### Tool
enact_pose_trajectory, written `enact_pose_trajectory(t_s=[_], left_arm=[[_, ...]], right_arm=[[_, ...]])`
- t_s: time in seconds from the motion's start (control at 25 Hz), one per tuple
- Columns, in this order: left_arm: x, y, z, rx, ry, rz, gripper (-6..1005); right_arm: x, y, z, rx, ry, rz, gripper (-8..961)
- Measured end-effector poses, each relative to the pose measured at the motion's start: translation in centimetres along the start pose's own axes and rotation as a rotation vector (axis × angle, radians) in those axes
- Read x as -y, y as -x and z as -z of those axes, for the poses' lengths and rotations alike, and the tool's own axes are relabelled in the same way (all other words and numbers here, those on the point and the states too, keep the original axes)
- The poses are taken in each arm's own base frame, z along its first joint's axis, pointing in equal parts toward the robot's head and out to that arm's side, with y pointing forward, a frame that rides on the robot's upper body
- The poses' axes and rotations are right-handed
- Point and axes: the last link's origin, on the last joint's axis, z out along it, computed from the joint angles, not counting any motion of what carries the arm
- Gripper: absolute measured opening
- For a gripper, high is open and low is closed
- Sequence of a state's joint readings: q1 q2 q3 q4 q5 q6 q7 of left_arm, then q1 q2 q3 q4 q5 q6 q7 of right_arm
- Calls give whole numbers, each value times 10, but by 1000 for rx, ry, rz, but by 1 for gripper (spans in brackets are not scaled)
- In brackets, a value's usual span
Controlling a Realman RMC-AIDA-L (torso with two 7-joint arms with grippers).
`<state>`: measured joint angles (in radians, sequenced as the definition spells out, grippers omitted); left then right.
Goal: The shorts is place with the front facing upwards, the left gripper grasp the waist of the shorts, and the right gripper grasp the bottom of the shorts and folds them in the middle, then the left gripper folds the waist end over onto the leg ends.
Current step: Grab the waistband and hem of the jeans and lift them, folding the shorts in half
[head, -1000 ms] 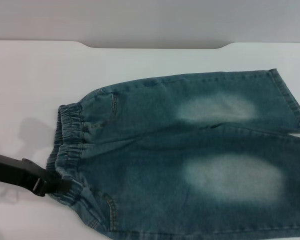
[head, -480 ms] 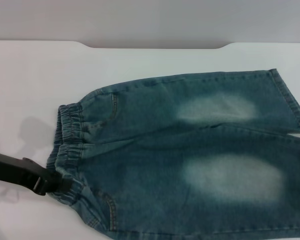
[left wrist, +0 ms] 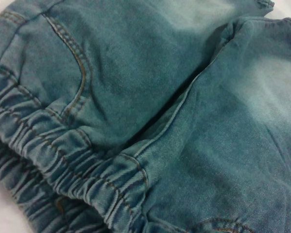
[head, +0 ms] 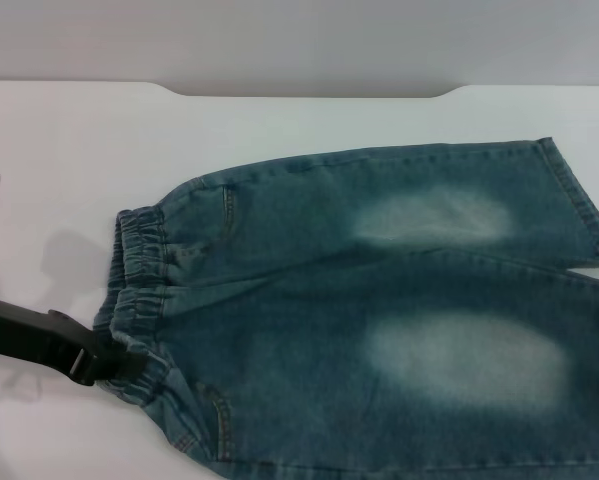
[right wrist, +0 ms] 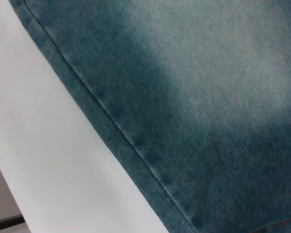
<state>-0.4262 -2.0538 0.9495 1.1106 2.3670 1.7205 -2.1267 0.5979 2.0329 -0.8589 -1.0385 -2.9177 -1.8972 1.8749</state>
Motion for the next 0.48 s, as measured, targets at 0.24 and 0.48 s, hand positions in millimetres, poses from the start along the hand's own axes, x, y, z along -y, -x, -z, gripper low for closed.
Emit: enact_pose_trajectory(t_s=[0.24,0.48], left_arm=[[0,0,0,1,2,-1,50],[0,1,-1,1,3,1,51]], right_arm=[[-1,-1,-2,-1,3,-1,118],[1,0,-2,3,-8,4,98]])
